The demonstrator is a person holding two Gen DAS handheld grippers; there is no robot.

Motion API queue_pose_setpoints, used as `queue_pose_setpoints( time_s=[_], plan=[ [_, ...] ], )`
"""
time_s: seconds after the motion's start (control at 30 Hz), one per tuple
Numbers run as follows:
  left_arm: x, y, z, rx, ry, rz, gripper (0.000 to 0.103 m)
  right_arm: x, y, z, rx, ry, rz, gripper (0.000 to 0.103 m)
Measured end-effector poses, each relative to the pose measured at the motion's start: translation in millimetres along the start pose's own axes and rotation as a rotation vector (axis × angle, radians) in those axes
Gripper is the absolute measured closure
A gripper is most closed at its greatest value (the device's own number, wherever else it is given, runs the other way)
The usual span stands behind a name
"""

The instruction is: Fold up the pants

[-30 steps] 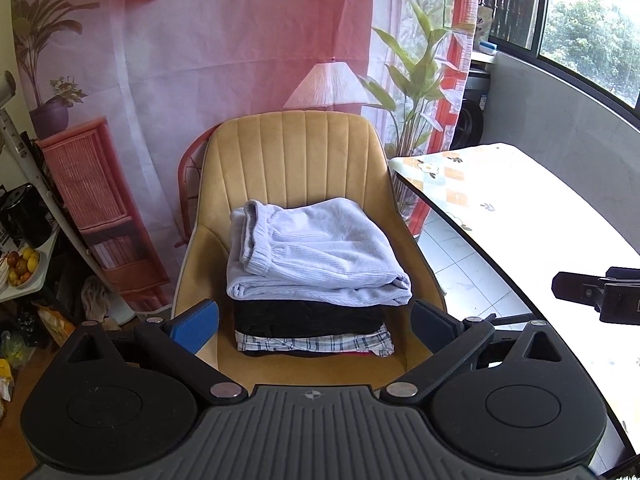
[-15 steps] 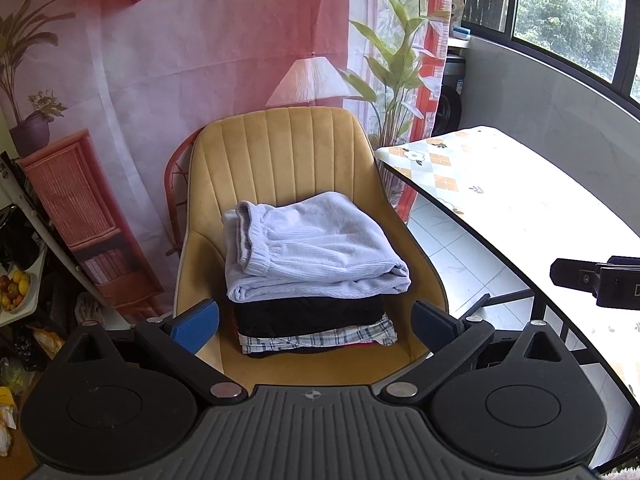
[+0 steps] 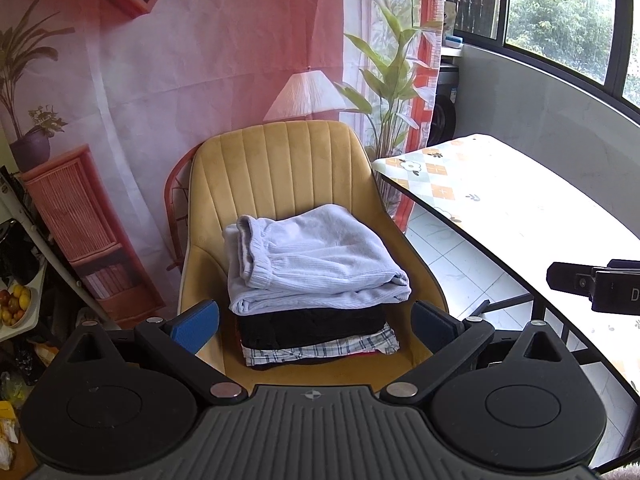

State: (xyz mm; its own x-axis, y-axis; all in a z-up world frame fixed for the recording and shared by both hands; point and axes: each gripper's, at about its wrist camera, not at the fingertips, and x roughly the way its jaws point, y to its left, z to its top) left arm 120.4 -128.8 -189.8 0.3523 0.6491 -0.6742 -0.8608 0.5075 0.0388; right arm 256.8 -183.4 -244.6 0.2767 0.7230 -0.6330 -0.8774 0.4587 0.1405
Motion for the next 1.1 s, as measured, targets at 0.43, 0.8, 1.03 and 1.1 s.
queue_pose_setpoints(
  time_s=[0.43,0.8,1.03,1.1],
  plan=[
    [-4.2,-5.8,4.6,0.000,-0.070,-0.011,0.000,-9.9,-0.3,-1.5,-0.012,-0.035,-0.041,0.000],
    [-8.3,-7.4,6.2,-0.015,-0.116,-0.018,0.000,-16.1,-0.7,-1.9,-0.018,-0.056,-0.055,0.000],
    [-11.7,-11.8,6.4,-0.008,-0.128,-0.026,0.000,-20.2,-4.5,-2.7,-0.010,-0.062,-0.063,0.000],
    [-12.1,-11.9,7.2,-0.007,-0.131,-0.025,0.000,-20.2,-4.4,-2.1,-0.009,-0.063,-0.065,0.000]
  ],
)
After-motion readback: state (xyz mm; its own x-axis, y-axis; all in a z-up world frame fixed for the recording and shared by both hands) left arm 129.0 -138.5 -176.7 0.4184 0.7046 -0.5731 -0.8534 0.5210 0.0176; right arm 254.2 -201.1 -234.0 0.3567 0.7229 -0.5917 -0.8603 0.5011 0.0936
